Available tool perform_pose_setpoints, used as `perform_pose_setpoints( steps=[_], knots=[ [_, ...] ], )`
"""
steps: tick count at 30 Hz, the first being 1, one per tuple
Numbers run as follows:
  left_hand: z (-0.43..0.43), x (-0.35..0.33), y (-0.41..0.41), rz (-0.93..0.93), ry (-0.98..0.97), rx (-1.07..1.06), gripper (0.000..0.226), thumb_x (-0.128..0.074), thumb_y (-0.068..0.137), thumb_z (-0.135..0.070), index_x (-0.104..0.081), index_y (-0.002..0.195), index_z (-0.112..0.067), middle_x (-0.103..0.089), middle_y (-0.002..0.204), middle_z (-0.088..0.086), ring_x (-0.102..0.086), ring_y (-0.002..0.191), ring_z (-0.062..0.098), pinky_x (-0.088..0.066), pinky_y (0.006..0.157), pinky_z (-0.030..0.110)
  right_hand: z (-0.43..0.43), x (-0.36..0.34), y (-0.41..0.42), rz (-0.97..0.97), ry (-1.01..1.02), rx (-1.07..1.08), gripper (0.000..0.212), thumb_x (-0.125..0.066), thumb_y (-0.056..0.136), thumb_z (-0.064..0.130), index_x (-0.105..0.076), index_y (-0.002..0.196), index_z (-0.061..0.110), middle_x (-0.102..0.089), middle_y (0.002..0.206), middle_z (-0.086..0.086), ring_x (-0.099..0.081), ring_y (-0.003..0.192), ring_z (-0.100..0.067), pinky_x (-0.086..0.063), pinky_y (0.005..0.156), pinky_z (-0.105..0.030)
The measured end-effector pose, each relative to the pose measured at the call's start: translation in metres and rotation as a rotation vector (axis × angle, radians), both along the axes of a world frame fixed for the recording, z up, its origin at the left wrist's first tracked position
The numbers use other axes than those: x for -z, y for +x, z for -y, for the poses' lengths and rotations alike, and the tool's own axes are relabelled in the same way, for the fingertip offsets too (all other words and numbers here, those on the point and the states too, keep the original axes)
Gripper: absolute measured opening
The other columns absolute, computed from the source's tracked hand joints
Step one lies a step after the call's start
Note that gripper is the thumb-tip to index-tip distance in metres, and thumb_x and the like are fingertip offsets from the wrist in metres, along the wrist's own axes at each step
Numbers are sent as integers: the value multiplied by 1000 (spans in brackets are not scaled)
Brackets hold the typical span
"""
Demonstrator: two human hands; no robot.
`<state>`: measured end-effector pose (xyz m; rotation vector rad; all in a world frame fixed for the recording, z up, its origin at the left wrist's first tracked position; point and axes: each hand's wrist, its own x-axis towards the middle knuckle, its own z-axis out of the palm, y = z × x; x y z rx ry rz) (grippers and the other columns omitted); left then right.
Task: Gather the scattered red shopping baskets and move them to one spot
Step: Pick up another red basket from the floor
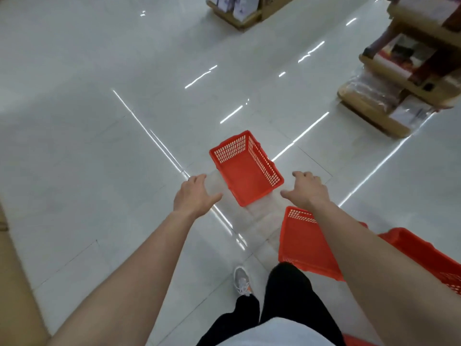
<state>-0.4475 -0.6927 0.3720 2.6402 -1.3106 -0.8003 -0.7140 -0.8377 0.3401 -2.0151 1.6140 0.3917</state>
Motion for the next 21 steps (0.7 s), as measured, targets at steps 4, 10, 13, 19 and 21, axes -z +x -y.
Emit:
perform_pose_setpoints(
  steps=[4, 10, 13, 19, 21],
  knots=[
    [25, 14, 54, -47, 19, 2, 85, -63, 79, -58, -37, 149, -18, -43, 151, 6, -41, 135, 29, -39, 104, 44, 10, 17, 55, 13, 57, 57, 74, -61, 80, 57, -43, 143, 21, -49, 139, -9, -45, 127, -32, -41, 98, -49],
    [107, 61, 129, -70, 44, 98, 83, -63, 83, -56, -36, 151, -16, -40, 152, 7, -36, 139, 28, -37, 108, 45, 49, 79, 126, 75, 126, 245, 70, -61, 80, 52, -45, 138, 18, -50, 136, -10, -48, 125, -33, -44, 99, -50],
    [164, 99, 166, -67, 82, 170, 81, -64, 84, -54, -36, 150, -16, -42, 151, 7, -38, 137, 28, -38, 107, 44, 78, 120, 159, 106, 167, 380, 71, -62, 80, 49, -45, 141, 19, -50, 138, -10, -49, 126, -34, -44, 102, -49],
    [271, 195, 231, -43, 205, 386, 83, -64, 81, -55, -37, 149, -15, -48, 146, 7, -44, 133, 27, -43, 103, 44, 131, 218, 199, 253, 236, 805, 66, -65, 80, 38, -51, 139, 12, -56, 133, -15, -54, 123, -35, -46, 102, -46],
    [302, 229, 246, -45, 235, 431, 88, -62, 77, -60, -36, 149, -18, -49, 145, 6, -46, 132, 26, -45, 101, 46, 135, 249, 201, 273, 223, 949, 60, -67, 81, 35, -53, 135, 12, -56, 130, -17, -52, 122, -35, -44, 103, -44]
  ],
)
